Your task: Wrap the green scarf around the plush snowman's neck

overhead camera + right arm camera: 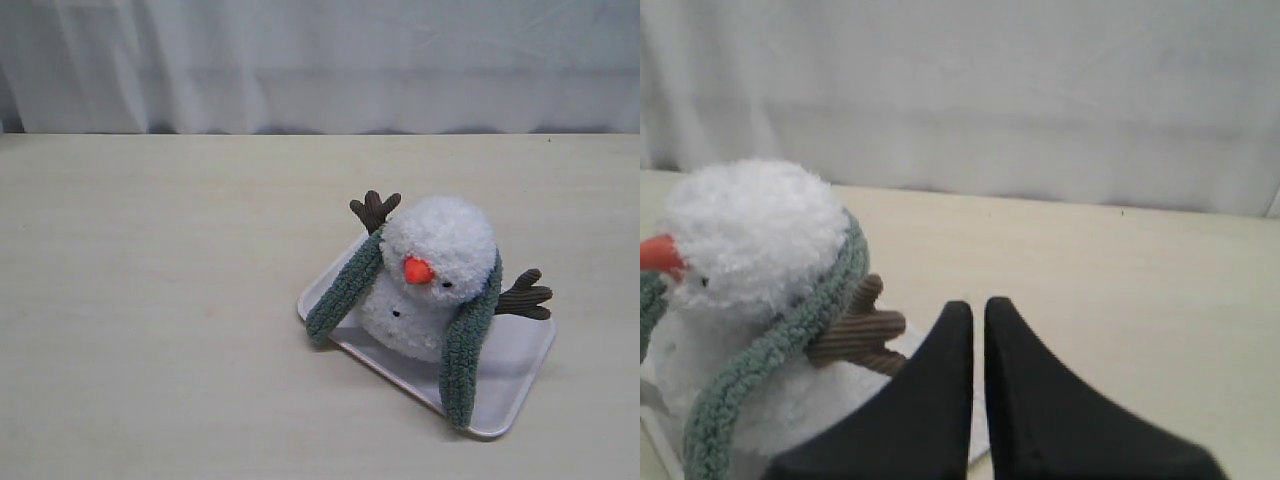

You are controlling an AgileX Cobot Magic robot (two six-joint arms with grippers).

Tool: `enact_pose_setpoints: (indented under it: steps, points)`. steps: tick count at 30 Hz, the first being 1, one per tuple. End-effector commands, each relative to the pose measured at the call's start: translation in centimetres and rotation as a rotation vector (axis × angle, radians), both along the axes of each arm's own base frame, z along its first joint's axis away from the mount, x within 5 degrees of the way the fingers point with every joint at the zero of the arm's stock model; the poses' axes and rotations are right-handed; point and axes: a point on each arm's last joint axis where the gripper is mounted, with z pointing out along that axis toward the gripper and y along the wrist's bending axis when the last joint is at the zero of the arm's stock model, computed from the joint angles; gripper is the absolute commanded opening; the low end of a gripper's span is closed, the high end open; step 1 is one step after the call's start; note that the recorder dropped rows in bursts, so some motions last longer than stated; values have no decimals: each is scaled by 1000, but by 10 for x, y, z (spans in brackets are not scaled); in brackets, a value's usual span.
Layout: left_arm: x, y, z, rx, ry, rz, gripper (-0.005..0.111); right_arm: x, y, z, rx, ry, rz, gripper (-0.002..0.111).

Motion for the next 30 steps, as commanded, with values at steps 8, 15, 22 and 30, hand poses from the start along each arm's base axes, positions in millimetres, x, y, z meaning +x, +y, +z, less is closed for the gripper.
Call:
enact_pose_setpoints:
  steps: [8,15,22,30]
  points:
    - [0,0,0,2,-7,-1,0,-2,-3,-13,-21,131,-29,4]
    - [0,0,0,2,-7,-1,0,-2,-2,-13,-4,131,-22,4]
    - [0,0,0,2,-7,-1,0,-2,-2,-13,-22,130,-18,4]
    - [0,0,0,2,-7,-1,0,-3,-1,-13,2,137,-14,4]
